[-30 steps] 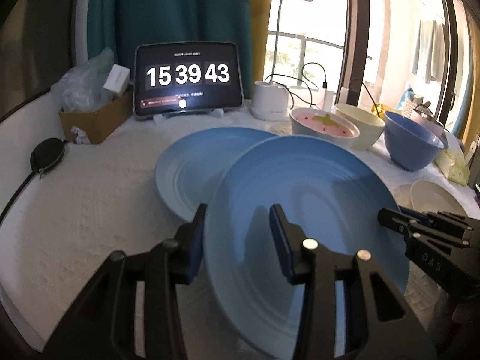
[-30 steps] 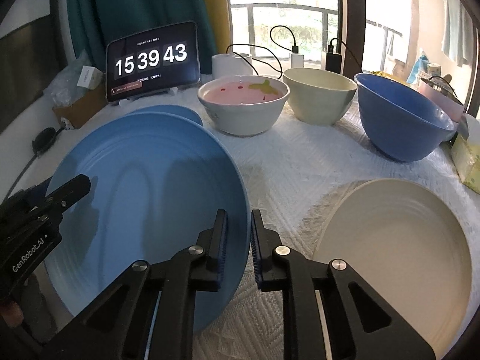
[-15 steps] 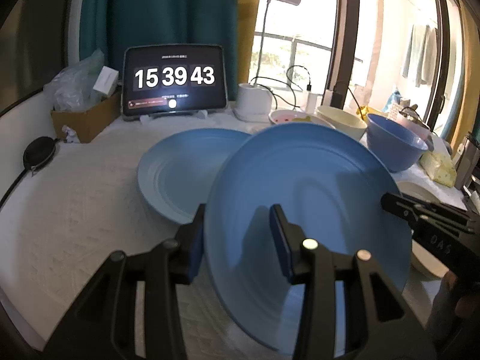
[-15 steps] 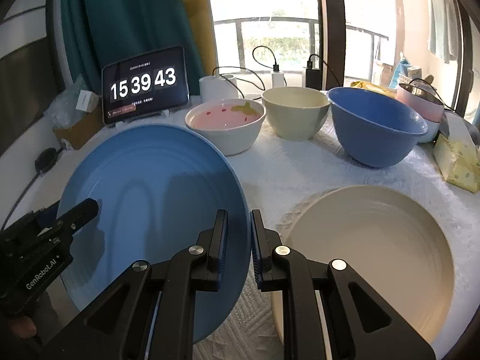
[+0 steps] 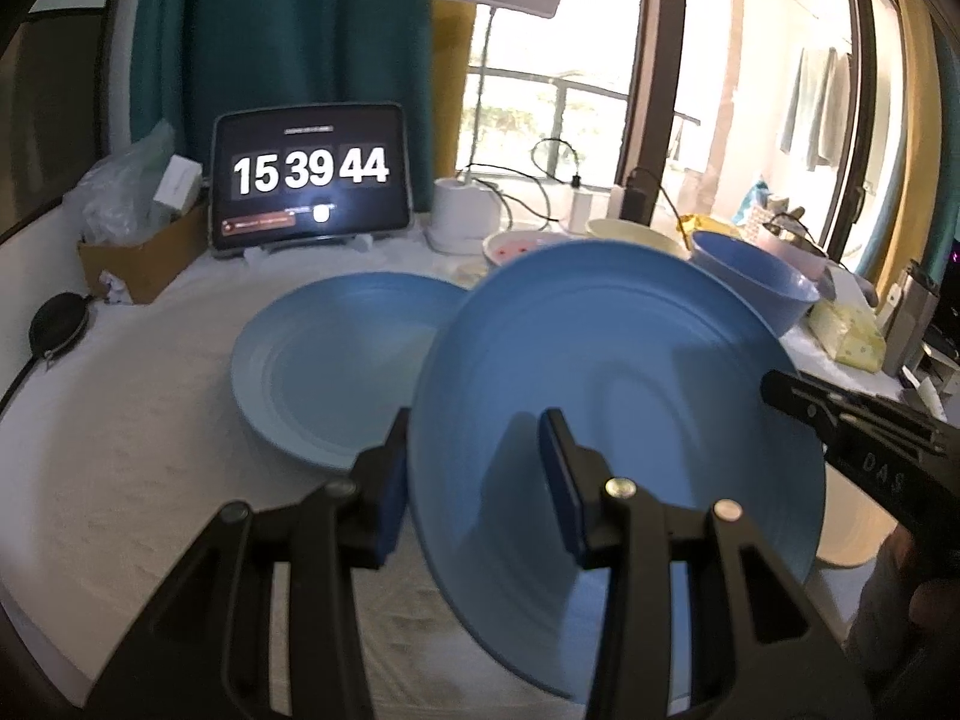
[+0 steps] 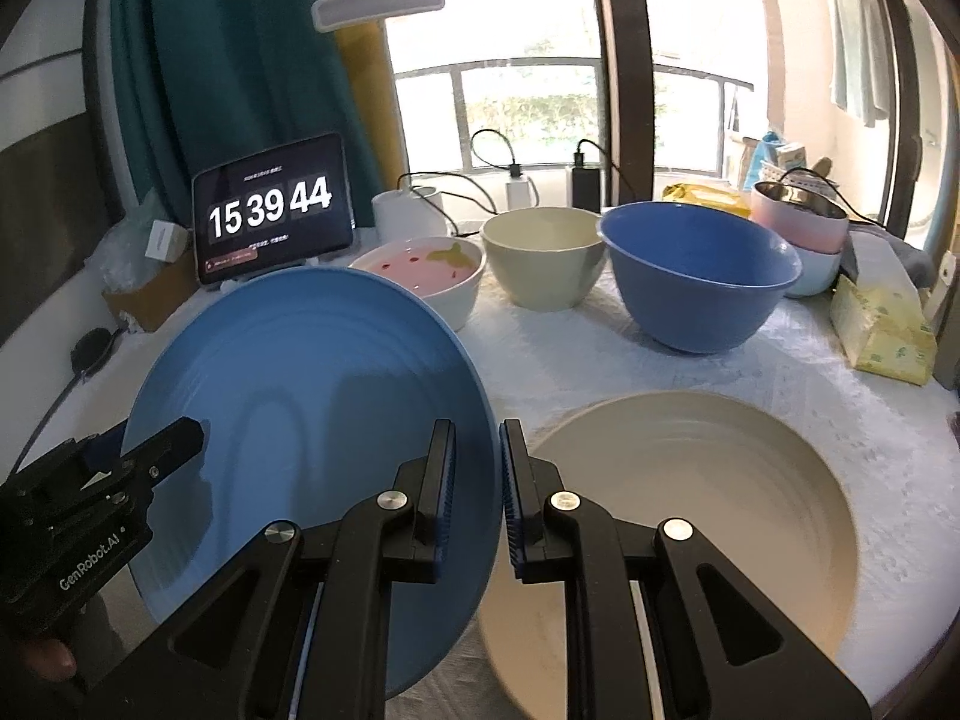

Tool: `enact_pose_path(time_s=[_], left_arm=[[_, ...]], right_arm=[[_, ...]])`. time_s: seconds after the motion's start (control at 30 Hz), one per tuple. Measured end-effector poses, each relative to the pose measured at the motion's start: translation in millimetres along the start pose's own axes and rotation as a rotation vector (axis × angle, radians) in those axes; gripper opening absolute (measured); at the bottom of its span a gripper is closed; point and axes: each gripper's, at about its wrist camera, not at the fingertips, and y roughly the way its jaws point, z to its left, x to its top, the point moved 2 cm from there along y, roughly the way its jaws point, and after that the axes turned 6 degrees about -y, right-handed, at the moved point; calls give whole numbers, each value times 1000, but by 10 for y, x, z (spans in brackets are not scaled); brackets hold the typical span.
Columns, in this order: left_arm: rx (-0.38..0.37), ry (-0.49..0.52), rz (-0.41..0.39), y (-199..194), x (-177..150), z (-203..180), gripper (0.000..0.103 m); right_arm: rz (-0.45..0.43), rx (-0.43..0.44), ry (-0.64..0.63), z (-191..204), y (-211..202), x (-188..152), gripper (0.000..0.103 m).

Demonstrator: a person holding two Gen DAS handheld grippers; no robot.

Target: Organize plates and bowls

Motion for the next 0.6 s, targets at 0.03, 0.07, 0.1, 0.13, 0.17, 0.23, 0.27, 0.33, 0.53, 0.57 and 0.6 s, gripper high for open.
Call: enact_pose_path(time_s=[0.03, 0.07, 0.1, 0.13, 0.17, 0.23, 0.27, 0.33, 0.53, 0.57, 0.6], left_arm=[[-3, 2, 1, -6, -7, -25, 42], [-8, 6, 3, -5, -9, -60, 42], [-11, 10, 4, -7, -10, -85, 42], [-14, 15, 6, -6, -12, -119, 42], [-17, 19, 7, -5, -14, -145, 42], [-24, 26, 11, -4, -21, -201, 42], [-27, 32, 13, -1, -23, -236, 42], [-32, 38, 16, -1, -34, -294, 42], [-47, 61, 28, 21, -51, -466, 42], [-50, 65, 31, 27, -54, -491, 42], [-53, 69, 34, 30, -58, -523, 42]], right_arm=[[-3, -3, 5, -35, -19, -3, 16], [-4, -5, 9, -55, -28, -2, 16], [-6, -9, 13, -85, -44, -10, 16], [-8, -12, 19, -121, -60, -16, 16], [-9, -14, 24, -146, -68, -22, 16], [-12, -20, 34, -206, -93, -36, 16], [-12, -22, 37, -220, -100, -36, 16], [-14, -27, 48, -269, -119, -46, 16], [-17, -42, 73, -432, -185, -100, 16], [-18, -44, 76, -447, -194, -114, 16], [-18, -46, 80, -476, -204, -125, 16]])
